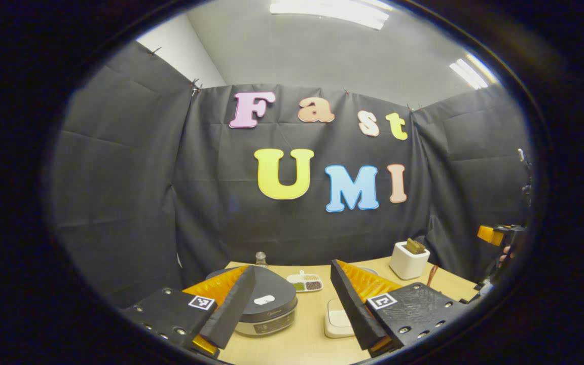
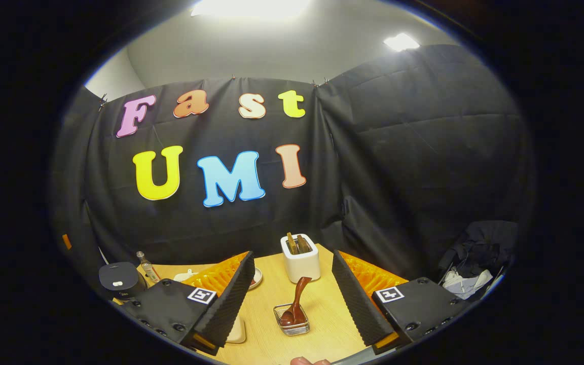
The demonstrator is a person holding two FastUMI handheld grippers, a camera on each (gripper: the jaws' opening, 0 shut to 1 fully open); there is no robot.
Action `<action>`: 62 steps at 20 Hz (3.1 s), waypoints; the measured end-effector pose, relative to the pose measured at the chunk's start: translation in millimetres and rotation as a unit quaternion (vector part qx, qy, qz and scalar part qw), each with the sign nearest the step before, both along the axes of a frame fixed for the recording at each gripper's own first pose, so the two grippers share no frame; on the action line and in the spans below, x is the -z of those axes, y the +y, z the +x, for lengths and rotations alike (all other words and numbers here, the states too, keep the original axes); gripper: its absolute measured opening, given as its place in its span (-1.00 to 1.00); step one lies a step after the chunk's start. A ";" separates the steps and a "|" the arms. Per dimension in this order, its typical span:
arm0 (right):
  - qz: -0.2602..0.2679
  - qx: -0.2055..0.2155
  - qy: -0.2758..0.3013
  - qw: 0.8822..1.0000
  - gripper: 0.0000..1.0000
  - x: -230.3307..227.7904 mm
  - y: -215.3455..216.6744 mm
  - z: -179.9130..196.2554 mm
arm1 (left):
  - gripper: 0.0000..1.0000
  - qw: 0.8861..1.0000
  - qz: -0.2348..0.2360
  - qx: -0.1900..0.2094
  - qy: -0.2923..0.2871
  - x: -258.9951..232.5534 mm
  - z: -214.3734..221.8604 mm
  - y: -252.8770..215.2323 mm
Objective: Close the left gripper, press the button to open the rice cooker; take a wooden spoon from the chopstick holder with the right hand, scoop a spoonful of rice and pour it into the rice cooker, then put the wooden spoon back into the chopstick holder.
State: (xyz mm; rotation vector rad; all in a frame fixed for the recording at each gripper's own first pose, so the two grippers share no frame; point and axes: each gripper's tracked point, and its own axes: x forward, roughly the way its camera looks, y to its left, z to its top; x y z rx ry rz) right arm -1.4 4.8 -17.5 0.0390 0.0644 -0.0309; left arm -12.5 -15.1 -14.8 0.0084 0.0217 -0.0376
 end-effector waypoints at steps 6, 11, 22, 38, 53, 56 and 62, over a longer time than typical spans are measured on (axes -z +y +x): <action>-0.013 -0.014 -0.009 1.000 0.95 -2.1 9.0 -11.5 | 0.86 0.999 -0.026 0.017 0.021 17.2 0.0 -19.5; -0.028 -0.020 -0.016 0.999 0.95 -9.0 11.6 -8.7 | 0.86 0.999 -0.022 0.007 0.028 17.8 10.0 -9.1; -0.081 -0.012 -0.032 0.996 0.95 -8.1 21.9 -9.8 | -0.57 0.998 -0.014 -0.050 0.031 -1.2 43.6 66.4; -0.102 -0.023 -0.017 0.994 0.90 -2.4 32.3 24.4 | -0.99 0.986 -0.034 -0.021 0.162 61.9 125.4 90.8; -0.064 -0.070 0.036 0.995 0.98 51.8 50.1 64.2 | -0.99 0.940 -0.096 -0.030 0.326 188.3 185.7 79.6; -0.064 -0.086 0.023 0.994 0.98 45.7 60.3 67.8 | -0.98 0.937 -0.088 -0.029 0.336 194.8 188.6 77.7; -0.076 -0.084 0.036 0.993 0.98 58.5 53.7 77.4 | -0.99 0.931 -0.089 -0.041 0.351 209.9 189.2 79.9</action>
